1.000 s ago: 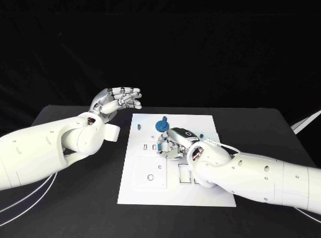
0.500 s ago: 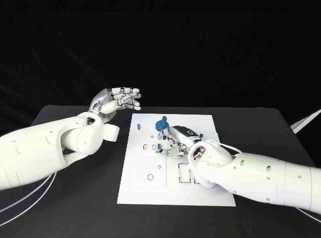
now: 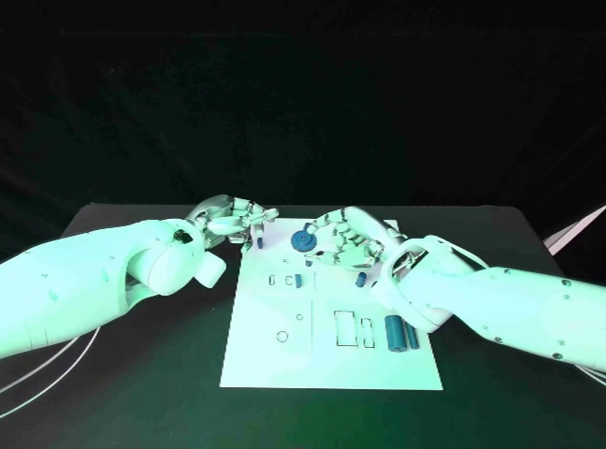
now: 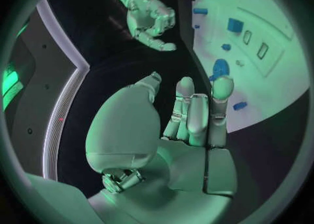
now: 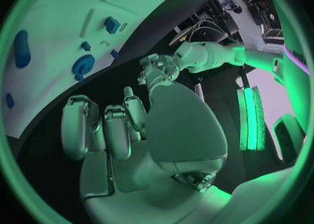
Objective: Assemble the parts on the task board
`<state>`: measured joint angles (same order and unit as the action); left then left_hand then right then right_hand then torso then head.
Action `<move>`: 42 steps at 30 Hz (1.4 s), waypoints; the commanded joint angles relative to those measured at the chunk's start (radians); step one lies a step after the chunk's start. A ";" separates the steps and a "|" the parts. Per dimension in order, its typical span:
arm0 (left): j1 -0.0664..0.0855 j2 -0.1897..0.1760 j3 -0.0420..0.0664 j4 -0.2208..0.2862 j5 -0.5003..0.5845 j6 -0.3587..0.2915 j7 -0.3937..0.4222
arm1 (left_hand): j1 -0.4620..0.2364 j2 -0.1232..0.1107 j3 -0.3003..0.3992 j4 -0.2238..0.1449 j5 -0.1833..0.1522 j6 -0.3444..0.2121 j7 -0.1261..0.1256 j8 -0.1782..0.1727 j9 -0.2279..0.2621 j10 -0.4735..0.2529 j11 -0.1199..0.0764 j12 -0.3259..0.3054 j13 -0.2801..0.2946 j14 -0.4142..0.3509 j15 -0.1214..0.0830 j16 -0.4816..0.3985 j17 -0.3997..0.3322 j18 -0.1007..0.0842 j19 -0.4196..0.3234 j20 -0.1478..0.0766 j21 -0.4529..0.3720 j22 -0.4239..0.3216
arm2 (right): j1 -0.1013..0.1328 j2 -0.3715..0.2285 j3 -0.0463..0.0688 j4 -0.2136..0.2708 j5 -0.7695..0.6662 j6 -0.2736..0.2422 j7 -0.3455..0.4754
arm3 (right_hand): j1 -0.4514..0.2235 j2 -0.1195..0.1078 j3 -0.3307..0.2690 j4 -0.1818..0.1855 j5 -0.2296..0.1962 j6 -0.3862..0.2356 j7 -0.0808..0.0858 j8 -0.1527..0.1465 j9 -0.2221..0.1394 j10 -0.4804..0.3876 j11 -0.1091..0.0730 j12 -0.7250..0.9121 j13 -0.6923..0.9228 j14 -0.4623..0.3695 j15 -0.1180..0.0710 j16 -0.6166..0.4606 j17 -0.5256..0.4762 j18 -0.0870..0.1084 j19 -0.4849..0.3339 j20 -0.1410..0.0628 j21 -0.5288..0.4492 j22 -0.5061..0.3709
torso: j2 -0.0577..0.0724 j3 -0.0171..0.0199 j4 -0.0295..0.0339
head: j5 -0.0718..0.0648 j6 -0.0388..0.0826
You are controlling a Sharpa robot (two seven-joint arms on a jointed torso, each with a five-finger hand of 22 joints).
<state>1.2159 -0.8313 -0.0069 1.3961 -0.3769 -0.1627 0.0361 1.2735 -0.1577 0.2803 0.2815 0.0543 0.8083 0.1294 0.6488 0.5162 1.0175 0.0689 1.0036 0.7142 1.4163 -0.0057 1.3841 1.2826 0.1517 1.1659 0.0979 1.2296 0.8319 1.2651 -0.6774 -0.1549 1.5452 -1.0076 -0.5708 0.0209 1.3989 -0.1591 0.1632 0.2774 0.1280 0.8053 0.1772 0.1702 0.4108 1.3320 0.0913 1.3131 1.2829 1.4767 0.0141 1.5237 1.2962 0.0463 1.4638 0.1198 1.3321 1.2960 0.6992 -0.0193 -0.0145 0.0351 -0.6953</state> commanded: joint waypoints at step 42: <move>0.078 0.251 -0.024 -0.110 -0.516 0.324 -0.611 | -0.184 0.061 -0.088 0.013 0.002 0.006 -0.045 0.123 0.109 0.166 -0.054 0.227 0.230 0.112 -0.039 0.128 0.181 -0.057 0.149 -0.038 0.155 0.241 | 0.084 -0.160 0.004 -0.013 0.355 0.108 -0.003 | -0.068 0.020 0.005 0.011 0.086 0.007 -0.009 0.085 0.028 -0.029 -0.007 -0.007 -0.013 0.058 -0.006 -0.029 0.135 0.017 -0.022 -0.008 -0.034 0.130 | -0.022 0.0021 -0.0013 | 0.021 -0.035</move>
<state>1.2914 -0.5843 -0.0316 1.2881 -0.8908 0.1552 -0.5726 1.1102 -0.0924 0.2319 0.2856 0.0543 0.8080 0.0941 0.7499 0.6050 1.1660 0.0218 1.2199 0.9311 1.4583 -0.0325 1.4949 1.2913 0.1301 1.2937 0.0645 1.3668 1.0567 1.3489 -0.8375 -0.1516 1.5322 -0.6489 -0.4658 0.0180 1.3735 -0.1342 0.1632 0.2774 0.1976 0.8150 0.1676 0.2286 0.4265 1.3248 0.0841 1.3131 1.2767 1.4717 0.0088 1.5122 1.2962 0.0465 1.4567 0.1127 1.3049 1.2960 0.6774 -0.0171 -0.0156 0.0552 -0.7290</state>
